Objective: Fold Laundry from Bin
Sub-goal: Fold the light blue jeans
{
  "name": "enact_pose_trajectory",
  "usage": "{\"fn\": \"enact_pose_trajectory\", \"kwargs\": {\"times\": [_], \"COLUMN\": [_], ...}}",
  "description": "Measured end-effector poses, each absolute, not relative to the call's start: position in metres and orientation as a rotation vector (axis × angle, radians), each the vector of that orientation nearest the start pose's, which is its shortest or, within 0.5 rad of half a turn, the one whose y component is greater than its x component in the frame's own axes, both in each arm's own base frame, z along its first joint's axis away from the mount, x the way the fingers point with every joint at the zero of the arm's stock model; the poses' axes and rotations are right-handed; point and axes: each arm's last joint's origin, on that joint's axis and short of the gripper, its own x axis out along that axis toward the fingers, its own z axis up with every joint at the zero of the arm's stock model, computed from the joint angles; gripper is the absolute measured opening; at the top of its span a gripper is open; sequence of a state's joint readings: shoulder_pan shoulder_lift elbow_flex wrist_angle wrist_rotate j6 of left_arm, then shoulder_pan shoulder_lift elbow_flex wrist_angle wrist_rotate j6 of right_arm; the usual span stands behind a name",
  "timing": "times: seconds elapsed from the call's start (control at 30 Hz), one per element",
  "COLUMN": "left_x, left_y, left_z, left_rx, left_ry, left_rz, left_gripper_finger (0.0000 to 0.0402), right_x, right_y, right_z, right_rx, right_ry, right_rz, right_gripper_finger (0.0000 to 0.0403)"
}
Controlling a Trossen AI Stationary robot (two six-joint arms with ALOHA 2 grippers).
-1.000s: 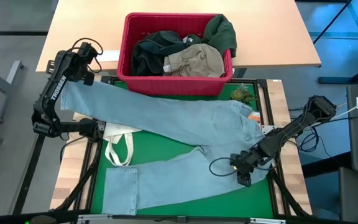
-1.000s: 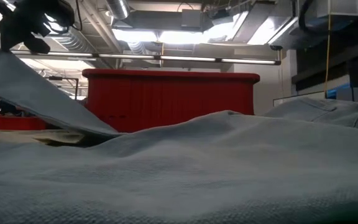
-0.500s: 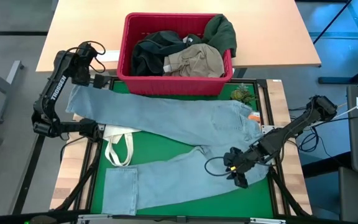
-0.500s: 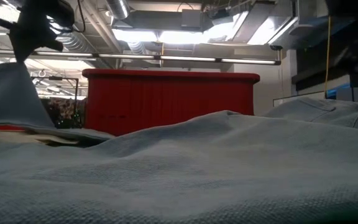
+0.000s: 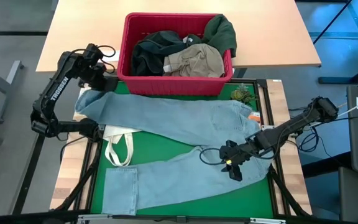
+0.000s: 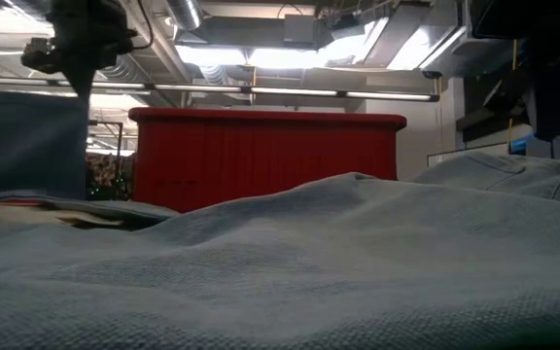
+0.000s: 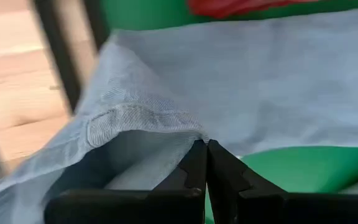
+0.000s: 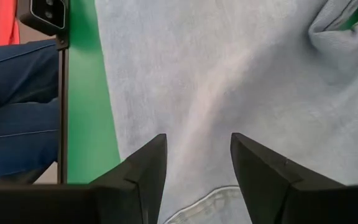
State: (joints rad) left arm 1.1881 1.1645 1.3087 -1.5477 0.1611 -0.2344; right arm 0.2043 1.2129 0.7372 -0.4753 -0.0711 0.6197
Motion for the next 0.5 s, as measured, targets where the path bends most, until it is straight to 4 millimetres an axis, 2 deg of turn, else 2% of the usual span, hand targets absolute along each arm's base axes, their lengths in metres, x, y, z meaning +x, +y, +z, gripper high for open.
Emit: {"fn": "enact_pose_trajectory", "kwargs": {"times": [0.23,0.5], "left_x": [0.093,0.137], "left_y": [0.150,0.140], "left_z": [0.349,0.357], "left_rx": [-1.151,-1.163], "left_ry": [0.907,0.746], "left_rz": [0.854,0.758], "left_gripper_finger": [0.0000,0.0000], "right_x": [0.224,0.224], "right_y": [0.046,0.046], "right_z": [0.214,0.214], "right_rx": [0.509,0.505], "right_ry": [0.990,0.990], "right_rz": [-0.059,-0.055], "right_gripper_finger": [0.0179,0.0179]}}
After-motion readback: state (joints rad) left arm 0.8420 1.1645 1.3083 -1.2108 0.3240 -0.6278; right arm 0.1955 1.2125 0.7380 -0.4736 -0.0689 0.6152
